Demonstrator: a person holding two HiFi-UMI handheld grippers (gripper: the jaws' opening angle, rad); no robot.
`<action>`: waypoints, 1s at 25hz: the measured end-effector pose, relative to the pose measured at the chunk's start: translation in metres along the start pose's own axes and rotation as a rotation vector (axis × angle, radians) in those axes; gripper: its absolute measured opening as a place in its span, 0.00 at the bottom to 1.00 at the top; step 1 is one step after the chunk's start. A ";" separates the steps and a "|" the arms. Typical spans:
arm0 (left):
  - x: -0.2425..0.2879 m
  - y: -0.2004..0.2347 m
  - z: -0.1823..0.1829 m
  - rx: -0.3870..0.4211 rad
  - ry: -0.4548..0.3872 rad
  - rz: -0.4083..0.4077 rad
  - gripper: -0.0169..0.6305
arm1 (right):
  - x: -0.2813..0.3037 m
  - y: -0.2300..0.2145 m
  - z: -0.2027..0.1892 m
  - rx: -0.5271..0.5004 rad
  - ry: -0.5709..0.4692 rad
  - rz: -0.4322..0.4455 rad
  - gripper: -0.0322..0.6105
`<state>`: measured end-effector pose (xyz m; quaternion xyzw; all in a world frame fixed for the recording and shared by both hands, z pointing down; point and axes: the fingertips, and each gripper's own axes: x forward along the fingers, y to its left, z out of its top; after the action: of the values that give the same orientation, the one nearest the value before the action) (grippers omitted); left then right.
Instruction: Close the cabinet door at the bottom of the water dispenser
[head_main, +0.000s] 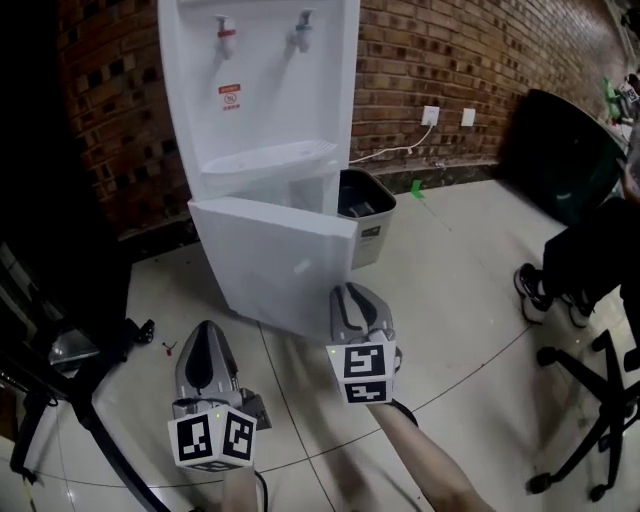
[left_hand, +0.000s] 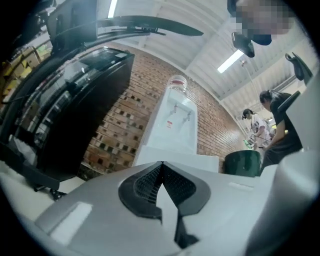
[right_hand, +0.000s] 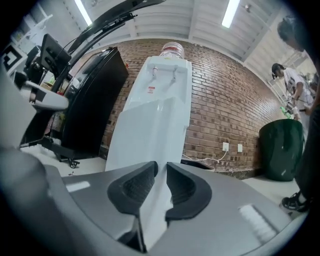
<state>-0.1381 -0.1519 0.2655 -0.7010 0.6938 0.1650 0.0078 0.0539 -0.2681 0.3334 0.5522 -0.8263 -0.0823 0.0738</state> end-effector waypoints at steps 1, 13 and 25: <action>0.006 -0.010 -0.001 0.010 0.002 -0.027 0.05 | 0.001 -0.004 0.000 -0.020 -0.001 0.002 0.15; 0.040 -0.035 -0.030 0.013 0.034 -0.078 0.05 | 0.026 -0.027 -0.005 0.007 -0.012 0.004 0.16; 0.069 -0.028 -0.063 0.060 0.076 -0.072 0.05 | 0.070 -0.056 -0.007 -0.009 -0.038 0.003 0.16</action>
<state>-0.0978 -0.2328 0.3020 -0.7308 0.6725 0.1167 0.0083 0.0796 -0.3543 0.3304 0.5491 -0.8280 -0.0962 0.0606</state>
